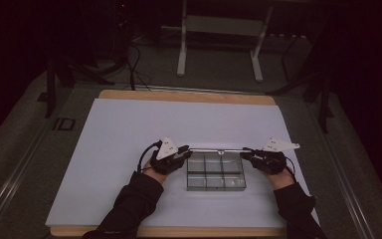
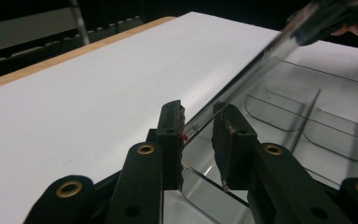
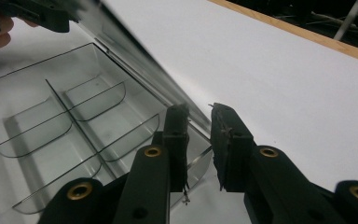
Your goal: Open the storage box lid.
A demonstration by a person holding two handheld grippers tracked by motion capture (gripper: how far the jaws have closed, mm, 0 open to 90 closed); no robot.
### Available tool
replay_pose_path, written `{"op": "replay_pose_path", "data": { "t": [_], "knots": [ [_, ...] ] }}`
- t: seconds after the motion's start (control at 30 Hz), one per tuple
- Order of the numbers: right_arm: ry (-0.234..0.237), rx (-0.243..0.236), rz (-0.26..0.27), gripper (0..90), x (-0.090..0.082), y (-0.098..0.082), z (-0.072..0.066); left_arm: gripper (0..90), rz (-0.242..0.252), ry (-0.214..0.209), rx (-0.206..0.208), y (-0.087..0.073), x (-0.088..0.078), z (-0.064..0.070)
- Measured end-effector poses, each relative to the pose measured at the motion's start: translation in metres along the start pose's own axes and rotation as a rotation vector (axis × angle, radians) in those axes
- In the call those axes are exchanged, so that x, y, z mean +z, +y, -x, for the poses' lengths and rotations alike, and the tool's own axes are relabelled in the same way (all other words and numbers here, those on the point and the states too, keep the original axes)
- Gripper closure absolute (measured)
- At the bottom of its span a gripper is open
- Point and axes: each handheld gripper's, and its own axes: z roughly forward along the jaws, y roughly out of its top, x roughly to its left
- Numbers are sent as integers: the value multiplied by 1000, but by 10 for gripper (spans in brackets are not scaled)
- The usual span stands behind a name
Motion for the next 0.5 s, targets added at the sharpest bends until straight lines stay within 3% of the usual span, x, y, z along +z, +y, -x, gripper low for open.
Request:
{"op": "replay_pose_path", "data": {
  "t": [0.5],
  "knots": [
    [-51,39,26,790,9,7,4,794,20,64,-36,4,10,-3]
  ]
}}
